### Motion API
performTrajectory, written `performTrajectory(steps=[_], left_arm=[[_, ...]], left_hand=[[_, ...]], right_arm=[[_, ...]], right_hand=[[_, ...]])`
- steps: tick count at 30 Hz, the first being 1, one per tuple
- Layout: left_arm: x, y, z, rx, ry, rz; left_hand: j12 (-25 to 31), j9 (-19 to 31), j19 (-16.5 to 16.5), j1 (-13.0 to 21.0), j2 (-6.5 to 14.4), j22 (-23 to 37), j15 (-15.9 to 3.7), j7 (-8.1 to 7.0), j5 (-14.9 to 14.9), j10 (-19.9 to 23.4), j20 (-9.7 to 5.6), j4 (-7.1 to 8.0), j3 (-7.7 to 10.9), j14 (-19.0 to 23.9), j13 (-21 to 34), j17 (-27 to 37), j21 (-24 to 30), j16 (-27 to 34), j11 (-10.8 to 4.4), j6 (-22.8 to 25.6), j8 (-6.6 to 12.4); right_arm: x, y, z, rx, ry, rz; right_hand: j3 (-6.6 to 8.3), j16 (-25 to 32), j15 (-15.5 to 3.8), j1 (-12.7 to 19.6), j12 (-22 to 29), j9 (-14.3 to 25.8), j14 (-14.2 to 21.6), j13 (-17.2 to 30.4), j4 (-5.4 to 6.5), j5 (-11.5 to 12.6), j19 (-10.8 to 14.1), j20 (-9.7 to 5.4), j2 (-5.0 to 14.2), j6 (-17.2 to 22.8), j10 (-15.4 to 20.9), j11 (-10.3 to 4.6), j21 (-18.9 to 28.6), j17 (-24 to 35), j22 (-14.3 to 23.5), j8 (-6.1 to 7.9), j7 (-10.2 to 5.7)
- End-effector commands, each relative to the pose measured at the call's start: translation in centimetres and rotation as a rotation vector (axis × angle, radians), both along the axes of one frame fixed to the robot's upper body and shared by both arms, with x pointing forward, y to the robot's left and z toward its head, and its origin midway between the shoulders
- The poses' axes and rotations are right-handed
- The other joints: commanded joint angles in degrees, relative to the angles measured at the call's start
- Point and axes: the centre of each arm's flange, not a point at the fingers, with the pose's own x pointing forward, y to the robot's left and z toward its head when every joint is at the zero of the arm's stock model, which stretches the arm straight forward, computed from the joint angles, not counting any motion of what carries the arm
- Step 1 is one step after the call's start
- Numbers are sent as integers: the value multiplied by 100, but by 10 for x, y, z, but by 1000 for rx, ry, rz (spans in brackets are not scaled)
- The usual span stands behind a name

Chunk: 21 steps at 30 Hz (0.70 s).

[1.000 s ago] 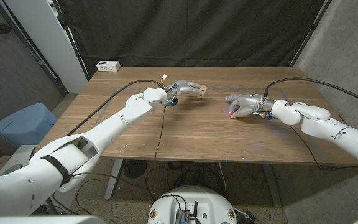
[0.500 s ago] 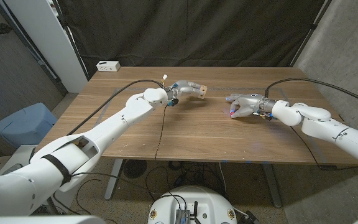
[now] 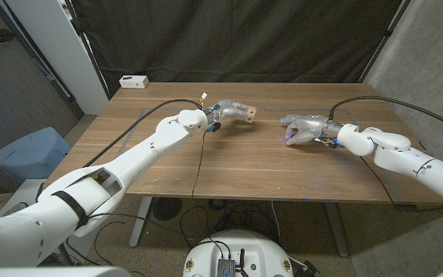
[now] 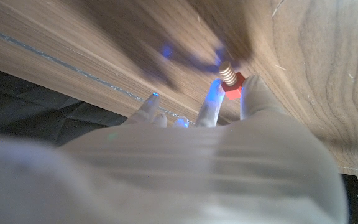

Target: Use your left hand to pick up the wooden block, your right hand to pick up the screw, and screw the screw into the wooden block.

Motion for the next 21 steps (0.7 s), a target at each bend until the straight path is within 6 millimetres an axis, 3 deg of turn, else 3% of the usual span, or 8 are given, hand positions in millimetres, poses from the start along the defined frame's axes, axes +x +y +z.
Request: performTrajectory(steps=[1,21], left_arm=[[1,1,-2,4,5,-11],[4,-2,-4,11,10,-33]], left_hand=[[-2,21,18,15,33,12,-188,9,39,58,21,2,-11,51,22,11,45,19,1,80,20],[-10,22,6,12,36,12,-218,-3,40,56,12,-1,-20,54,27,11,37,19,0,86,17]], right_arm=[[-7,0,6,19,-22,-7],[-26,0,17,119,-66,-35]], right_hand=[[-22,39,-160,33,24,27,54,8,9,50,75,-10,16,81,48,-26,43,17,12,59,-8],[-48,36,-143,49,20,104,86,9,22,51,118,-15,32,156,133,6,33,28,12,189,9]])
